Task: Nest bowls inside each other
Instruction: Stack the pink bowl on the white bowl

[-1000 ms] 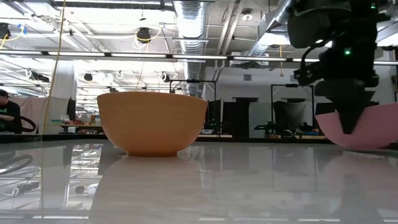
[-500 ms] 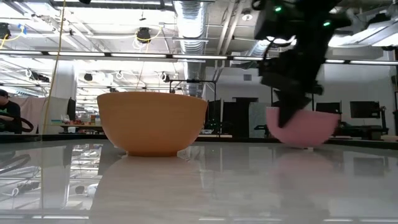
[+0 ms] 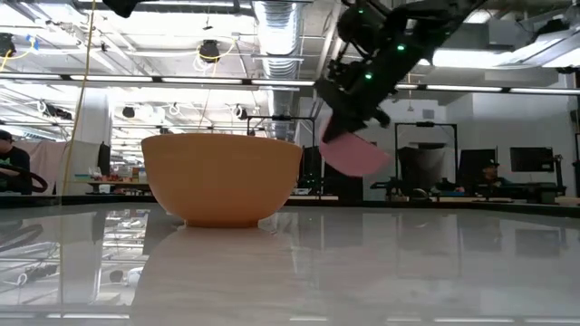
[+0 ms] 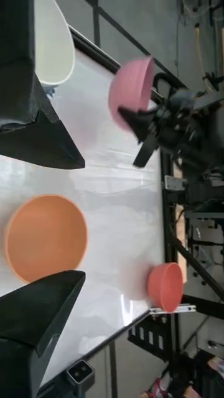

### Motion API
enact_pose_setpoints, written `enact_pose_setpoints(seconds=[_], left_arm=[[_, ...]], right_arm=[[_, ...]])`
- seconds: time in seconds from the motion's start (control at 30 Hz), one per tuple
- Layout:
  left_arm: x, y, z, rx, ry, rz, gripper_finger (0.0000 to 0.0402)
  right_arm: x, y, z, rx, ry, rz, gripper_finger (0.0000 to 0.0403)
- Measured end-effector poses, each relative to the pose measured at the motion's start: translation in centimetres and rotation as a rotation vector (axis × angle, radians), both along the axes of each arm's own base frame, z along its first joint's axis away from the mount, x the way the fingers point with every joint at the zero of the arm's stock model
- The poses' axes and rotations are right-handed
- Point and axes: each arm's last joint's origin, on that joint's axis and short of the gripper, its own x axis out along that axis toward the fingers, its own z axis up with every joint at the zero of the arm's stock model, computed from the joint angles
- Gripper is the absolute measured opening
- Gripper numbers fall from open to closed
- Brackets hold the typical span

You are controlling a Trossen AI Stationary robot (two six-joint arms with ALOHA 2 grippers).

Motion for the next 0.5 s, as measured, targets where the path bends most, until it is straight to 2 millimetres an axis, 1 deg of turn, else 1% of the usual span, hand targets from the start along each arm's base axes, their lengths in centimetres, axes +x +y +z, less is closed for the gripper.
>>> enact_pose_setpoints(seconds=[0.07,0.13,0.23,0.37,0.5], left_arm=[[0.0,0.1,-0.1,0.003,0.010,0.005,0.0270],[0.0,0.1,-0.1,0.010,0.010,0.006,0.0270],[0.0,0.1,-0.1,0.017,0.011,0.003,0.0270],[-0.1,0.1,-0.2,0.013,0.026,0.003,0.0270],[-0.5,0.3,-0.4,0.003,0.044,0.007,0.0270]], right_arm=[[1.1,-0.7,0.6,-0.067,0.026,0.038,0.0006],[2.8,-1.1,1.4,-0.130,0.042,0.083,0.0006],[5.3,-1.5,1.9,-0.243,0.132,0.171,0.0006],[8.2,-1.4,2.8,-0.382,0.300,0.239,0.0006],[10.0,-1.1,4.1,-0.470,0.404,0.347,0.0006]])
